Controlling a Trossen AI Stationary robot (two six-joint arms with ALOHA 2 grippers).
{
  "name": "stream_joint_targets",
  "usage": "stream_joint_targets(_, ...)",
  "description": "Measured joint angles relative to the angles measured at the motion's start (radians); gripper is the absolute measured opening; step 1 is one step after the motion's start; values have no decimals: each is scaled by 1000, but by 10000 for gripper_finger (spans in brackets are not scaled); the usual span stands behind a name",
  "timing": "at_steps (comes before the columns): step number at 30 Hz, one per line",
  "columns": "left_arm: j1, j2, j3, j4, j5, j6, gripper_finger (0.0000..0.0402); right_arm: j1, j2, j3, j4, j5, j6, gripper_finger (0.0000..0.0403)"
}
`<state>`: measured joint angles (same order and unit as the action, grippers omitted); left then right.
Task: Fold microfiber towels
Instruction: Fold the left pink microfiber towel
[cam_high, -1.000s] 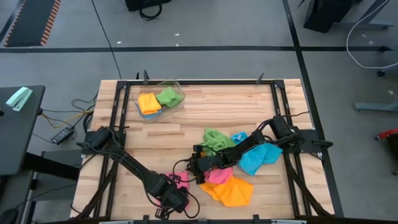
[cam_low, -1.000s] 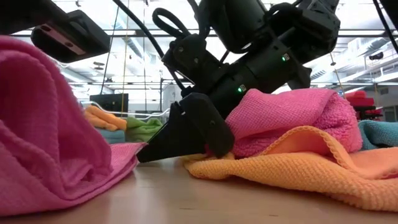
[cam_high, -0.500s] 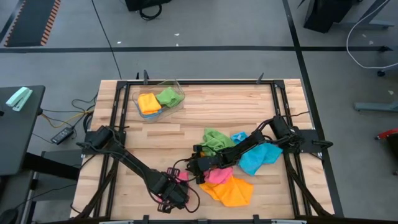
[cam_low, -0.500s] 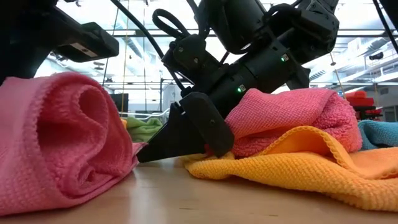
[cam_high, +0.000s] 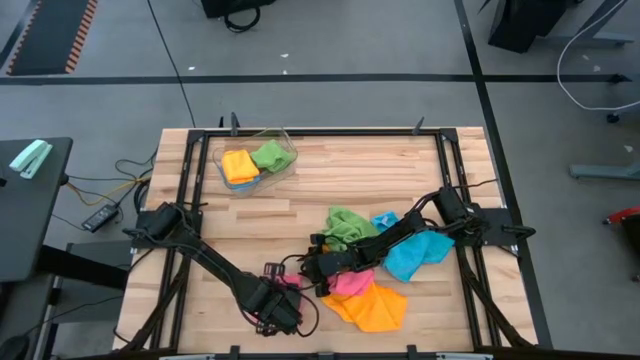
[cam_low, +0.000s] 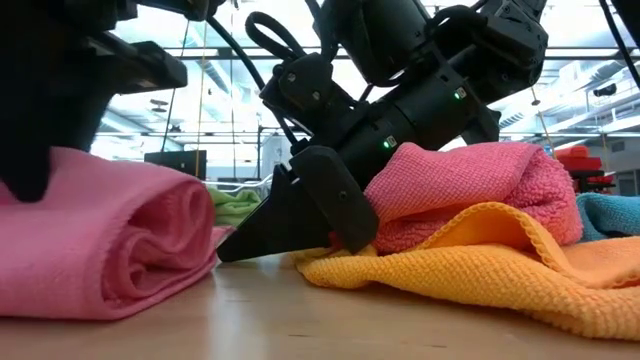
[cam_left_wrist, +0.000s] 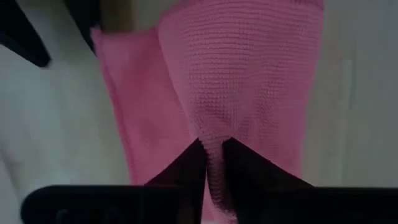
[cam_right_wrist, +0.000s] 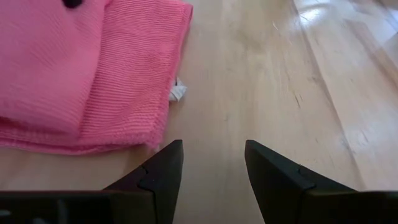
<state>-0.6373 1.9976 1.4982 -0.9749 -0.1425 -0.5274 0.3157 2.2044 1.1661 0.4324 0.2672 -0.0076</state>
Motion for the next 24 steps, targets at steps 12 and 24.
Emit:
stream_joint_targets(12,0,0,0,-132,-180,-39,118,1,0,-1,2,-5,14,186)
stream_joint_targets(24,0,0,0,-166,-276,-35,130,2,0,-1,3,-16,15,186)
